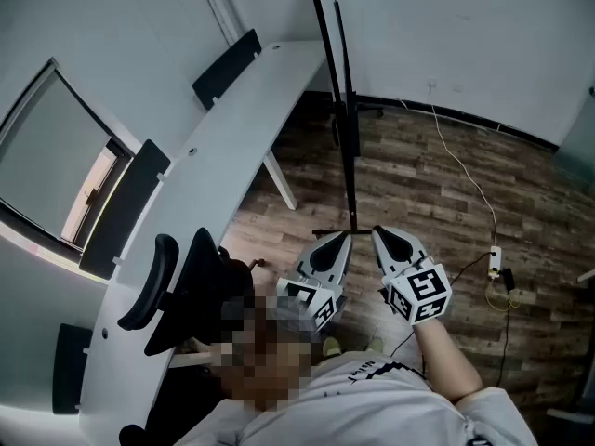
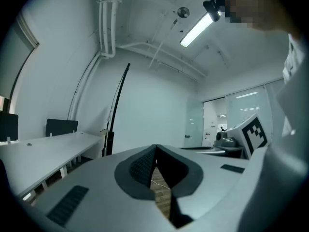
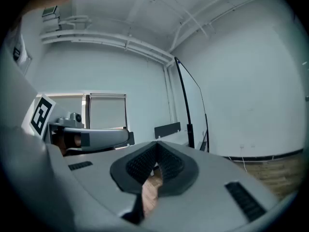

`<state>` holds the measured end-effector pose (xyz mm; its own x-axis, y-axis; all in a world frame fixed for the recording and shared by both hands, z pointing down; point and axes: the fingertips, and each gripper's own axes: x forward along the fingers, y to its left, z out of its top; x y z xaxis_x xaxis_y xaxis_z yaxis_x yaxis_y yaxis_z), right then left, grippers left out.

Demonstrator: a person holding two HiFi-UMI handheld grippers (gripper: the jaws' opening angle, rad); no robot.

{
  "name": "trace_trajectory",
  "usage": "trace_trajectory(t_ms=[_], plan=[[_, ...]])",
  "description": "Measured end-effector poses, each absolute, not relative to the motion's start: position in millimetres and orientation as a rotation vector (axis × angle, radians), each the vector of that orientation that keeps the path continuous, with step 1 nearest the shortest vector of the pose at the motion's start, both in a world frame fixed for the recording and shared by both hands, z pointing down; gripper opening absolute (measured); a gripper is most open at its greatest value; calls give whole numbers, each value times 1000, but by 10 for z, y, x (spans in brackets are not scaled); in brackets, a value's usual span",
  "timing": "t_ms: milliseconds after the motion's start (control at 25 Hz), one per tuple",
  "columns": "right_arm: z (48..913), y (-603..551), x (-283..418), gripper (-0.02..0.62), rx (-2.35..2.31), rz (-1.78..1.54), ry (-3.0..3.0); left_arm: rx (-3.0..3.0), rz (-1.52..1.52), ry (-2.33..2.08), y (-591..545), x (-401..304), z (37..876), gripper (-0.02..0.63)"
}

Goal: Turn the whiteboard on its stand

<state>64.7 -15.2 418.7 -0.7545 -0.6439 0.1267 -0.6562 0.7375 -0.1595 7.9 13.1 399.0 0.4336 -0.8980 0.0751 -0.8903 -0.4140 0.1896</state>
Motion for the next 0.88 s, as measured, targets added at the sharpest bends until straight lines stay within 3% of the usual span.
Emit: trace_trajectory(t_ms=[880], plan=[[4313, -527, 759, 17, 1097, 351, -2914, 2474, -58, -1609, -109, 152, 4104, 12]])
